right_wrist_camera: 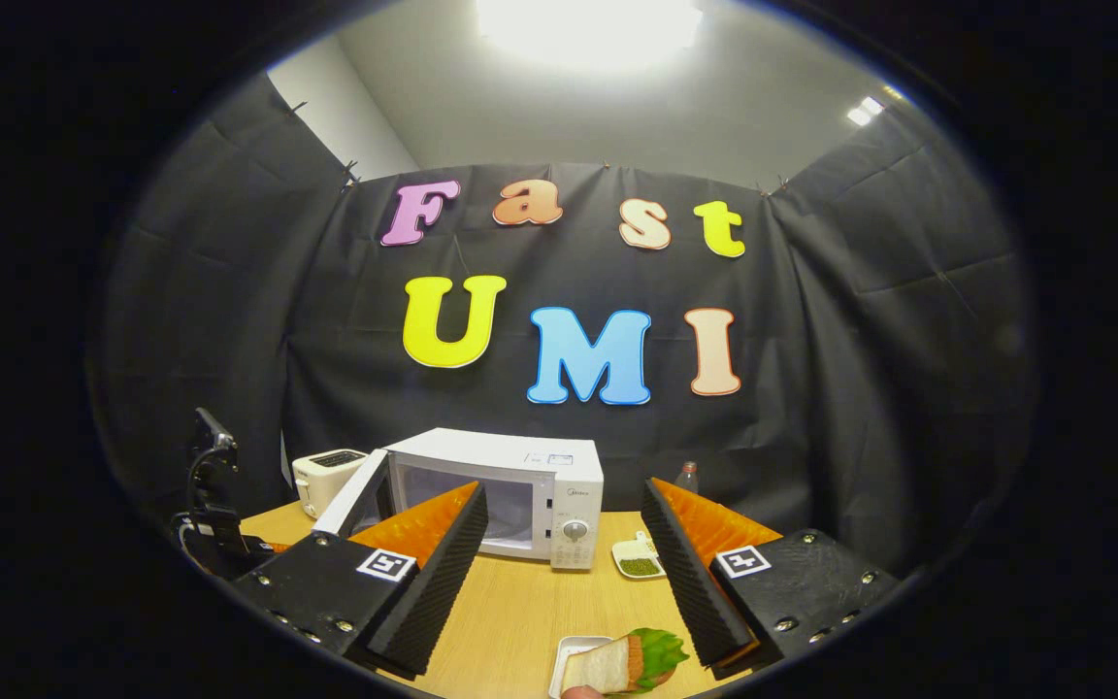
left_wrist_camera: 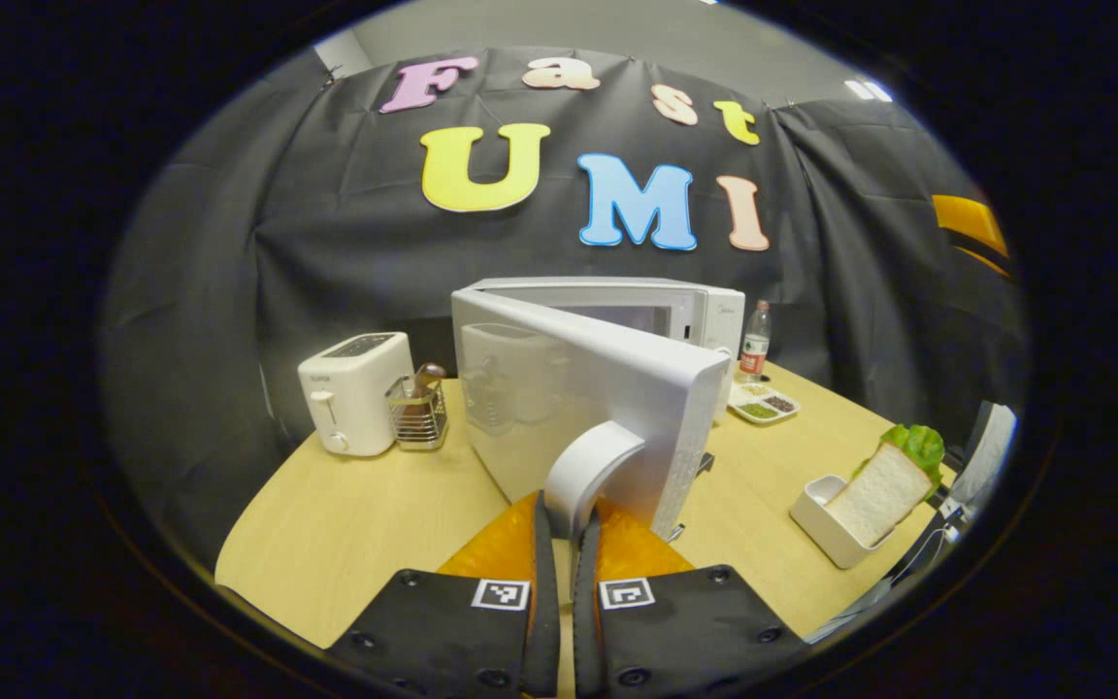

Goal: Open the microwave oven with the left hand, put the food in, and close the microwave oven.

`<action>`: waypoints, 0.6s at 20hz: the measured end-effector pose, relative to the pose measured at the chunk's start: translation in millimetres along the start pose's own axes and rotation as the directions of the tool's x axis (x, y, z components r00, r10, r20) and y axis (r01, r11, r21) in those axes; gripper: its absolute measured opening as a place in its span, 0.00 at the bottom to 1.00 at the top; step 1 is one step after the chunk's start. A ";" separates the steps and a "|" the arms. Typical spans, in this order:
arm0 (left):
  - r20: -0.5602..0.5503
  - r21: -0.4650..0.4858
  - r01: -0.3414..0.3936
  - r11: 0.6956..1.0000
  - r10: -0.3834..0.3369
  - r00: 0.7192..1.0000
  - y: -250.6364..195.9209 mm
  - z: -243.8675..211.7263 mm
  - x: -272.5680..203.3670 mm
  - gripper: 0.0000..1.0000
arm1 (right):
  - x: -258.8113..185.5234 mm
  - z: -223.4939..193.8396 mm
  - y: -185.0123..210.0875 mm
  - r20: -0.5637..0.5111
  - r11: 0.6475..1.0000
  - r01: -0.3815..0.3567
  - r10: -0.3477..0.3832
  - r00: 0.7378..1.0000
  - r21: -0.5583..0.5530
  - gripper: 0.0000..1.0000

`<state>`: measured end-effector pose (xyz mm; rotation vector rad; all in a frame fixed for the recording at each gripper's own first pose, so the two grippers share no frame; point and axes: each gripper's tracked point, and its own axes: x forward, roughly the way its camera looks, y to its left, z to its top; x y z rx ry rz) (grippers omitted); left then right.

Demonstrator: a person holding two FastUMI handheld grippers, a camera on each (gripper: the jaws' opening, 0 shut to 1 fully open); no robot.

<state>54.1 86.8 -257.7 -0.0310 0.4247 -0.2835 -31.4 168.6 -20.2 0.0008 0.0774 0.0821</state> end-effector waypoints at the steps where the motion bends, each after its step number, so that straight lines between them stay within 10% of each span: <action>1: 0.004 -0.002 -0.009 1.000 0.009 1.000 9.7 -1.2 -3.7 0.12 | 0.1 0.7 5.2 0.003 1.000 0.002 -0.002 1.000 0.000 0.96; 12: 0.008 -0.069 -0.067 0.995 0.068 0.998 72.8 -10.1 -18.3 0.16 | 14.1 8.6 41.0 0.010 0.998 -0.048 0.048 0.999 -0.033 0.96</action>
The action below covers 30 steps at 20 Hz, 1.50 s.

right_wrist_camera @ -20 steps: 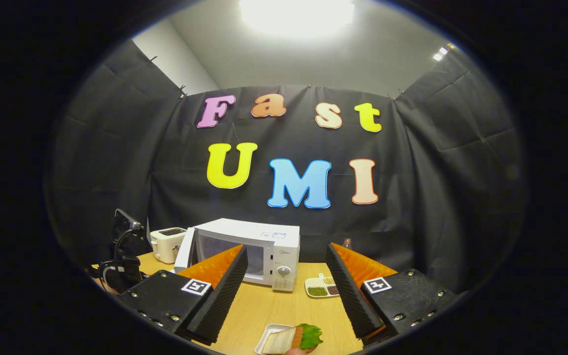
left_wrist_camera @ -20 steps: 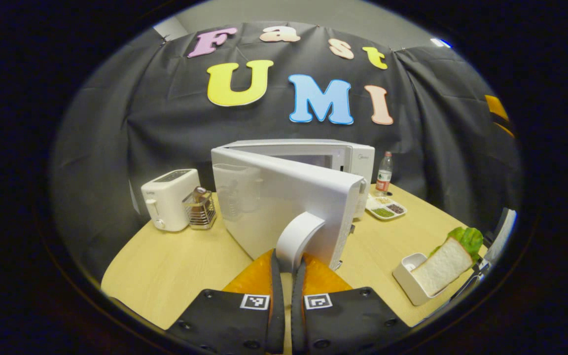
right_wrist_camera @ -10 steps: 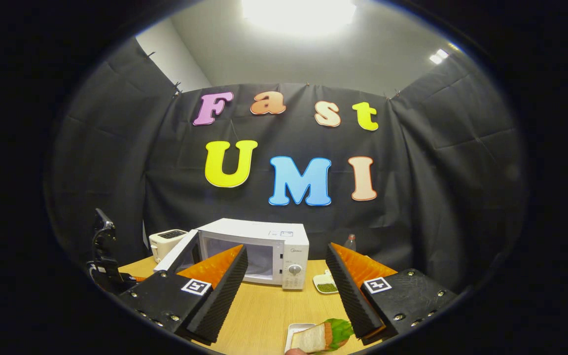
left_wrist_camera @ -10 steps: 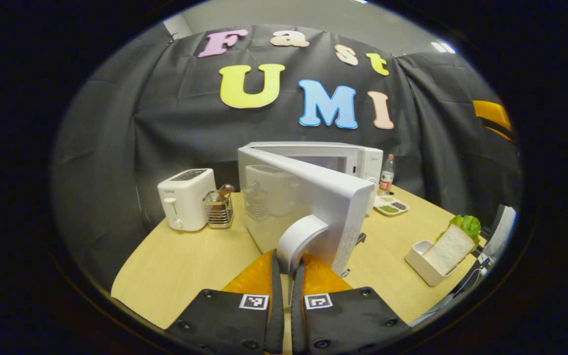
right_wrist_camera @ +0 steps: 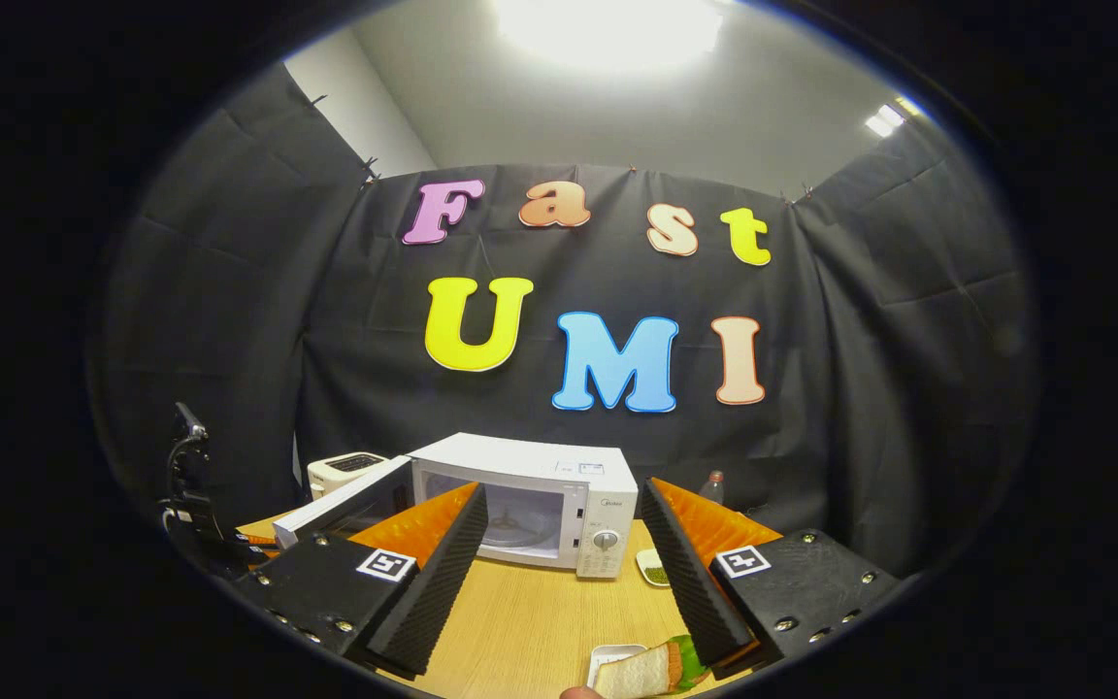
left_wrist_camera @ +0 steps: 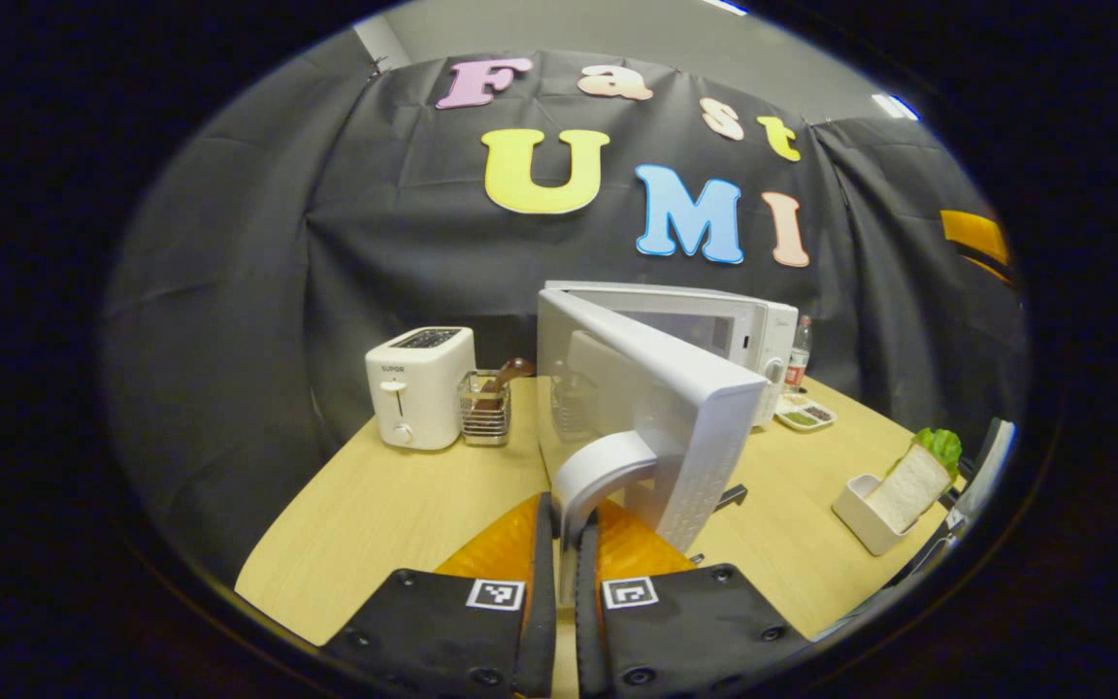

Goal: Open the microwave oven with the left hand, put the food in, and close the microwave oven.

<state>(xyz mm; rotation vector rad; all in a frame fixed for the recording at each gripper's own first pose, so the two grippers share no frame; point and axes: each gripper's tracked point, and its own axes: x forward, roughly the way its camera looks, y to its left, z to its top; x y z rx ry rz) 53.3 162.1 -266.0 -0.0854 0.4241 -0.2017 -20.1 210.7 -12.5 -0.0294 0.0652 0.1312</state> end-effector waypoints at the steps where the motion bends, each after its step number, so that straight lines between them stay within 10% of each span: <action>1: -0.004 -0.001 -0.016 1.000 0.016 1.000 2.2 -1.6 -0.2 0.19 | 0.2 -0.1 -1.2 -0.003 1.000 -0.004 0.004 1.000 0.002 0.96; 12: 0.115 -0.025 -0.237 0.971 0.238 0.964 7.1 43.8 -79.1 0.70 | 13.0 -20.8 -54.5 -0.079 0.995 -0.080 0.085 0.993 0.058 0.96; 14: 0.180 -0.001 -0.290 0.957 0.286 0.941 -0.5 69.2 -98.8 0.97 | 17.2 -31.2 -68.5 -0.118 0.992 -0.093 0.103 0.988 0.091 0.96; 17: 0.272 0.010 -0.330 0.944 0.315 0.909 -22.4 106.3 -126.7 0.98 | 20.9 -62.4 -86.6 -0.219 0.982 -0.116 0.146 0.965 0.147 0.97; 30: 0.470 0.013 -0.392 0.920 0.341 0.814 -112.2 196.2 -189.4 0.99 | -2.6 -221.8 -124.9 -0.650 0.918 -0.050 0.316 0.691 0.393 0.99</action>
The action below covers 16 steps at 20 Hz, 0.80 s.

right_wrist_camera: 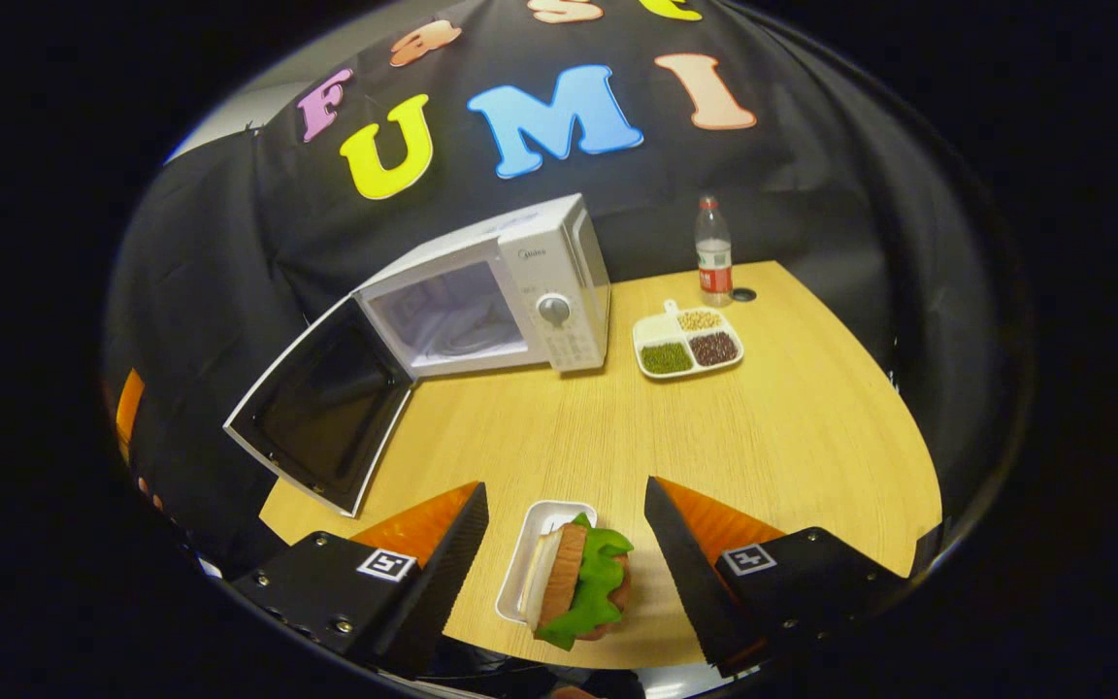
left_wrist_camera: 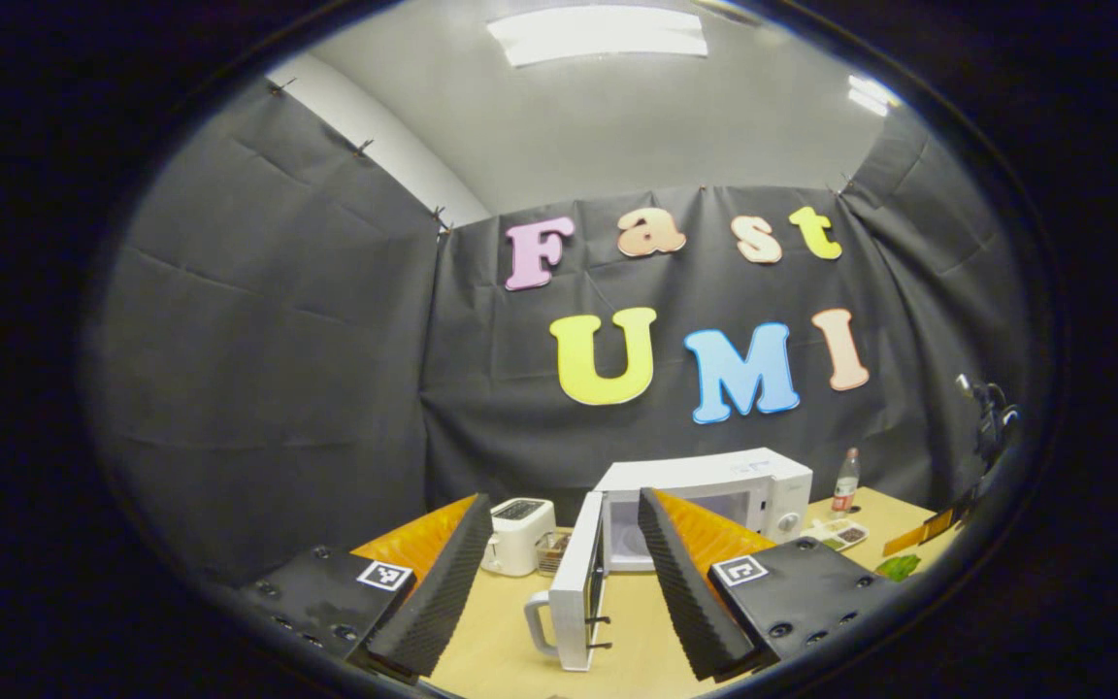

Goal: Open the microwave oven with the left hand, put the food in, and close the microwave oven.

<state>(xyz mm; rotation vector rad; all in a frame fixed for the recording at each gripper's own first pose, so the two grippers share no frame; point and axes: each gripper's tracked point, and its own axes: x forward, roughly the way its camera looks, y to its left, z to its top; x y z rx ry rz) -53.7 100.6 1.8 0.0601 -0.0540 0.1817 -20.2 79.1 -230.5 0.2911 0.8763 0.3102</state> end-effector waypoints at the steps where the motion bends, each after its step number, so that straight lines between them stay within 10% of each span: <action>1: 0.016 0.003 -0.002 1.000 0.002 1.000 -3.0 7.0 -2.0 0.98 | 3.8 -9.0 -4.1 -0.041 1.000 -0.004 0.005 0.999 0.018 0.99; 11: 0.026 0.007 -0.061 0.998 0.061 0.998 -18.5 13.6 -26.3 0.99 | 22.6 -75.3 -4.3 -0.315 0.958 -0.073 0.163 0.935 0.278 0.98; 16: 0.013 0.015 -0.089 0.996 0.089 0.996 -18.1 11.8 -31.3 0.99 | 22.0 -82.0 -1.8 -0.351 0.935 -0.084 0.212 0.912 0.345 0.49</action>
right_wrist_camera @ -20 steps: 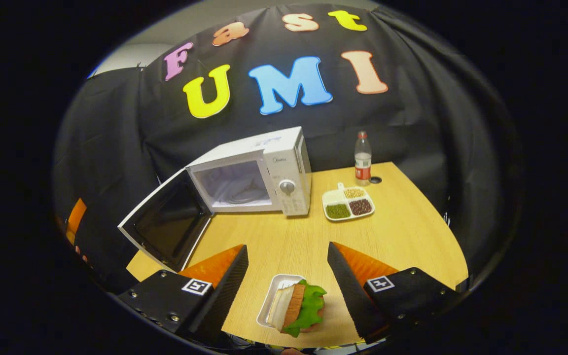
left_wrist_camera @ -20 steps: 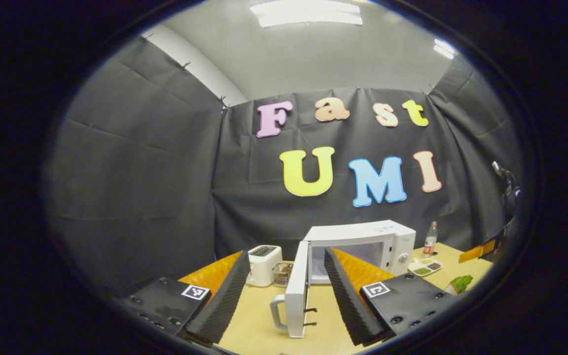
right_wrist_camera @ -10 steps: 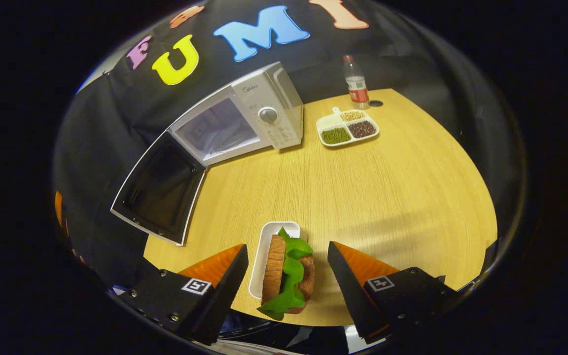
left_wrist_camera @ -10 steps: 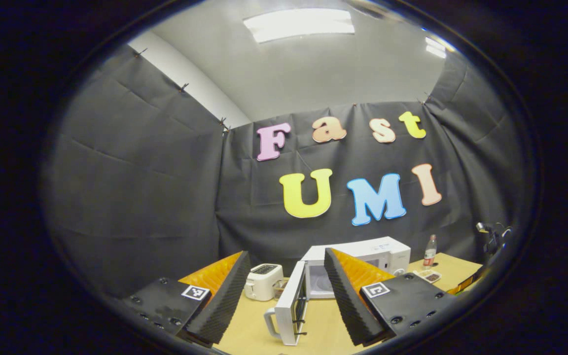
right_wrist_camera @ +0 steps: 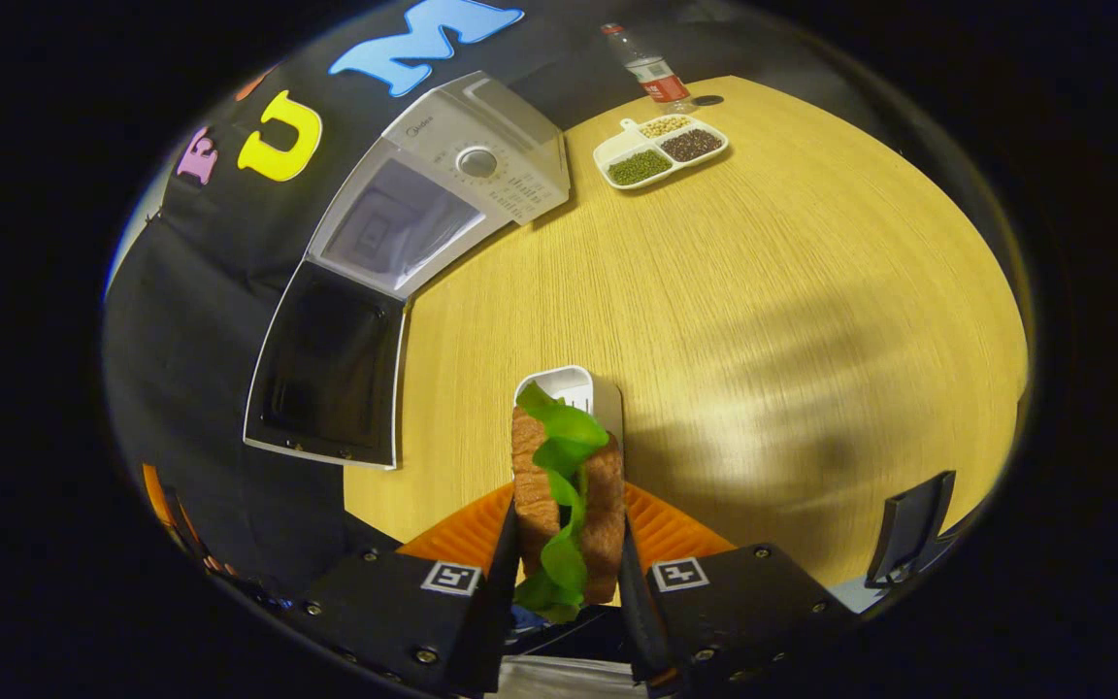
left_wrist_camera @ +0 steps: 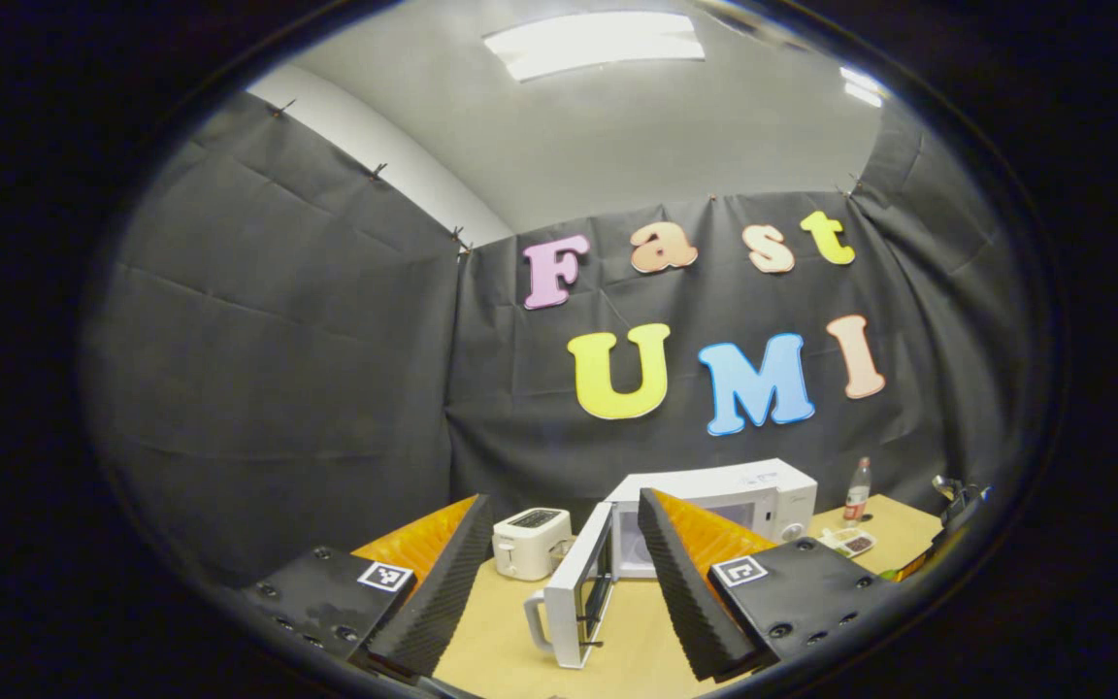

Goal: Open the microwave oven with the left hand, put the food in, and close the microwave oven.

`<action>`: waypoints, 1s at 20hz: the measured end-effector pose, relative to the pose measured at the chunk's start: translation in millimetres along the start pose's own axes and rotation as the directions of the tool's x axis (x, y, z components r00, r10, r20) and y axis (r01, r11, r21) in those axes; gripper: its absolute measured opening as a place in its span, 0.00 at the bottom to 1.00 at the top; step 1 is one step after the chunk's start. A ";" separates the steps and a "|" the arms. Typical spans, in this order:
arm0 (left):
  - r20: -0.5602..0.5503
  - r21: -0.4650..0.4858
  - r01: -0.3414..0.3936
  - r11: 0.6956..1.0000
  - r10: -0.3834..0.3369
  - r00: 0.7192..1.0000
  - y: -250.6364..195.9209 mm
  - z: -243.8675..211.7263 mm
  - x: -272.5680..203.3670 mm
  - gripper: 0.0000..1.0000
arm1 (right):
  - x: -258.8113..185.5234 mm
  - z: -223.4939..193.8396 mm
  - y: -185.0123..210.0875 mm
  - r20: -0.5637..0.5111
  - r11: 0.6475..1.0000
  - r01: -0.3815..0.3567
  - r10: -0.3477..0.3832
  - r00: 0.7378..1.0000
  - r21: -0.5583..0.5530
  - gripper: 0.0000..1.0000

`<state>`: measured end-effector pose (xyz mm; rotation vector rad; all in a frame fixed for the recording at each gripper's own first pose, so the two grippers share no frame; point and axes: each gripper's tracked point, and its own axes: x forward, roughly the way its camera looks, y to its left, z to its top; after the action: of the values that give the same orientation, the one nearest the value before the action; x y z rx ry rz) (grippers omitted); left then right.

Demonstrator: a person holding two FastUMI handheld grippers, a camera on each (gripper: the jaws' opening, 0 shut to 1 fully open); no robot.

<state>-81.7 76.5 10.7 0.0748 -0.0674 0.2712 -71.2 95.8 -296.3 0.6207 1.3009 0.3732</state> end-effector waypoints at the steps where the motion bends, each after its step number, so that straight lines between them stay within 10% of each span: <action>1: -0.001 0.005 -0.001 1.000 0.002 1.000 0.7 -0.5 0.4 0.99 | 0.3 4.1 0.4 0.009 1.000 0.000 0.000 1.000 0.003 0.49; 2: 0.000 0.010 -0.004 1.000 0.004 1.000 1.9 0.5 1.2 0.99 | -2.0 1.4 1.8 0.005 1.000 0.002 -0.002 1.000 -0.014 0.34; 20: 0.035 -0.041 0.062 0.997 -0.061 0.998 51.3 -16.6 97.7 0.99 | 2.7 69.1 130.9 0.252 0.994 -0.032 0.057 0.966 -0.101 0.34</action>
<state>-0.7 153.1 4.9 0.0400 -0.1040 0.2067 7.4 185.1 -208.0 0.5963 1.0187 0.3779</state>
